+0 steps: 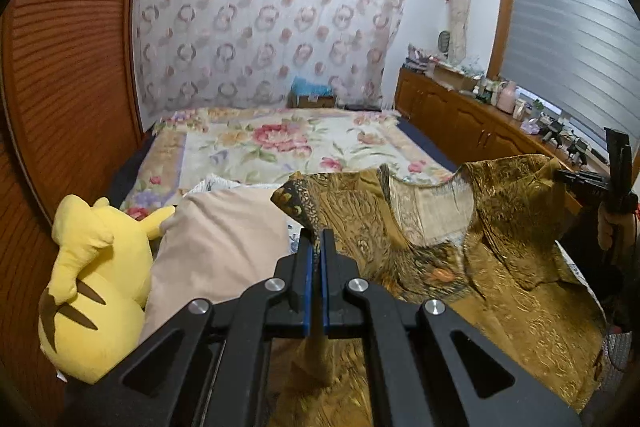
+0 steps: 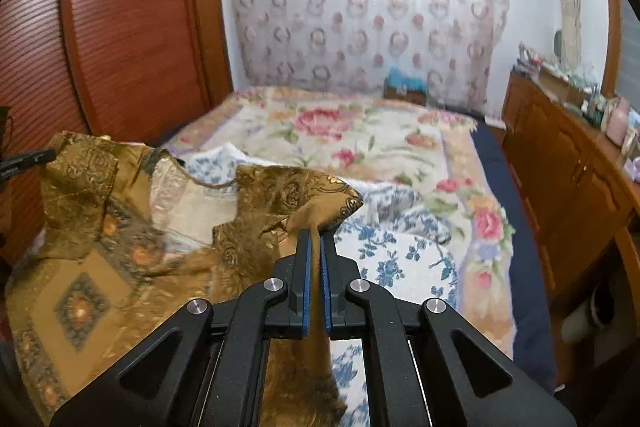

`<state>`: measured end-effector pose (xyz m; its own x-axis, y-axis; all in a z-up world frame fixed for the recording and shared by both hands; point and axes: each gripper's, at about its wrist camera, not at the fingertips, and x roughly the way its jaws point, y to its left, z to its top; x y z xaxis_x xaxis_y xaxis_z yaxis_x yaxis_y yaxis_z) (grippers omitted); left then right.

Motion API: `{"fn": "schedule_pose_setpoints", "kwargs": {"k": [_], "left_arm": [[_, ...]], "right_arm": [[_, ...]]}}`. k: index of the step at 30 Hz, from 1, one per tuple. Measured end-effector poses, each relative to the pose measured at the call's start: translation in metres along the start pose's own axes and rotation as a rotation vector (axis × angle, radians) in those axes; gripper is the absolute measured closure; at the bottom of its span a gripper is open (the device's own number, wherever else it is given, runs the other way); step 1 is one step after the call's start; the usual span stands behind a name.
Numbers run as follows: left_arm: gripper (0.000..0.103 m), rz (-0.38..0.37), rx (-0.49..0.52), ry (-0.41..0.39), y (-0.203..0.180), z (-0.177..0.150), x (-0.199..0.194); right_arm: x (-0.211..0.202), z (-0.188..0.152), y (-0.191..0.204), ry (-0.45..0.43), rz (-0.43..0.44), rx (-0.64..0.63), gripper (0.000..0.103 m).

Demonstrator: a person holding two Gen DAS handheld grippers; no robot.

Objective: Fold small clothes
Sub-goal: 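Grasp the garment edge with the left gripper while the right gripper grasps the opposite edge, then regrasp the gold garment's edges with both grippers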

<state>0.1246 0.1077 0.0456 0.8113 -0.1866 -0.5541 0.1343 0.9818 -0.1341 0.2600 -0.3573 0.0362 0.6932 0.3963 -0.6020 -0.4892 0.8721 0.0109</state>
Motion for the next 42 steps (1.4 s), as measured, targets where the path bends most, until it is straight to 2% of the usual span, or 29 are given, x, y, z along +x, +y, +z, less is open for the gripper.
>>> {"fn": "schedule_pose_setpoints", "kwargs": {"k": [7,14,24,30,33,36,38,39,40,42], "left_arm": [[0.103,0.012,0.004,-0.058,-0.002,-0.031,-0.051],[0.103,0.014,-0.020,-0.078,-0.001,-0.074,-0.096],[0.103,0.031,-0.034,0.003,-0.005,-0.136,-0.131],[0.102,0.047,0.008,0.067,-0.014,-0.147,-0.137],[0.096,0.048,0.016,0.077,-0.015,-0.149,-0.138],[0.082,0.058,0.023,0.063,-0.012,-0.147,-0.143],[0.067,0.057,0.017,0.048,-0.007,-0.144,-0.146],[0.065,0.064,0.018,0.045,-0.004,-0.142,-0.145],[0.063,0.070,0.020,0.046,-0.002,-0.140,-0.143],[0.060,0.074,0.020,0.054,0.004,-0.136,-0.134]], "right_arm": [[-0.060,-0.021,0.022,-0.065,0.009,-0.026,0.102],[-0.109,-0.066,0.034,-0.077,0.012,-0.013,0.102],[-0.153,-0.145,0.049,-0.012,0.018,0.050,0.102],[-0.164,-0.174,0.045,0.072,0.002,0.065,0.102],[-0.163,-0.184,0.039,0.096,-0.006,0.078,0.101],[-0.162,-0.182,0.036,0.099,-0.028,0.087,0.100],[-0.164,-0.175,0.034,0.080,-0.048,0.079,0.092],[-0.166,-0.171,0.033,0.066,-0.070,0.071,0.088],[-0.167,-0.167,0.032,0.048,-0.090,0.068,0.080],[-0.165,-0.161,0.028,0.022,-0.086,0.074,0.075]]}}
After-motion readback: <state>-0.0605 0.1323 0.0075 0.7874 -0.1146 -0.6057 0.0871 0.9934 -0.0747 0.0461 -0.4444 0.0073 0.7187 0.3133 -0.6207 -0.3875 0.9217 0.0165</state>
